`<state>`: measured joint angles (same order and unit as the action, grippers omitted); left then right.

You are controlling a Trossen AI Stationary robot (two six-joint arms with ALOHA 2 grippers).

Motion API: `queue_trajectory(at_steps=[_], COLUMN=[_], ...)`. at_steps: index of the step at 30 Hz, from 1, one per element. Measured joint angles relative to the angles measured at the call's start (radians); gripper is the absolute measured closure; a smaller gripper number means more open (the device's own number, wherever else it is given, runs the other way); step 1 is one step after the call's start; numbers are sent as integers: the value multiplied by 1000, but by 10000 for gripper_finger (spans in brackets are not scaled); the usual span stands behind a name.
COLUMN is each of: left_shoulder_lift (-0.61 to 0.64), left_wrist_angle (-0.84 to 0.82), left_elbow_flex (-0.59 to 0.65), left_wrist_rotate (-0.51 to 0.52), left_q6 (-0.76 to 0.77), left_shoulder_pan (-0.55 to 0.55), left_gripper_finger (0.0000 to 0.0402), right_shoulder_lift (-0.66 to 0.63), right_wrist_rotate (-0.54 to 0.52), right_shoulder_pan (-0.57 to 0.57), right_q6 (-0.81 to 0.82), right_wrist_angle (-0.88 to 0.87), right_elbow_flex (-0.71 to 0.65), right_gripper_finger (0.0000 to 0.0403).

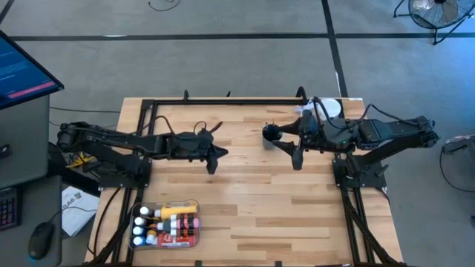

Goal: Pick & Place Paint Supplies
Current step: Return to Home Position

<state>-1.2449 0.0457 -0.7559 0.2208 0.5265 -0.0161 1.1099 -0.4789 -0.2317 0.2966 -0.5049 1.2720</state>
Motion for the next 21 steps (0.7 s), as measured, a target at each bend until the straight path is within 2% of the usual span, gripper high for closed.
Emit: queue_trajectory(at_steps=[6, 15, 21], left_shoulder_lift=[0, 0, 0], left_wrist_angle=[-2, -3, -4], left_elbow_flex=[0, 0, 0], left_wrist_rotate=[-13, -20, -46], left_q6=[-21, -24, -25], left_shoulder_pan=[-5, -5, 6], left_gripper_finger=[401, 401, 401], right_shoulder_lift=[-8, -166, -302], right_wrist_rotate=[-52, -101, -149], right_shoulder_pan=[-22, -85, -121], right_q6=[-8, 29, 45], right_wrist_angle=[58, 498, 657], right_elbow_flex=[-49, -468, -683], right_gripper_finger=[171, 171, 171])
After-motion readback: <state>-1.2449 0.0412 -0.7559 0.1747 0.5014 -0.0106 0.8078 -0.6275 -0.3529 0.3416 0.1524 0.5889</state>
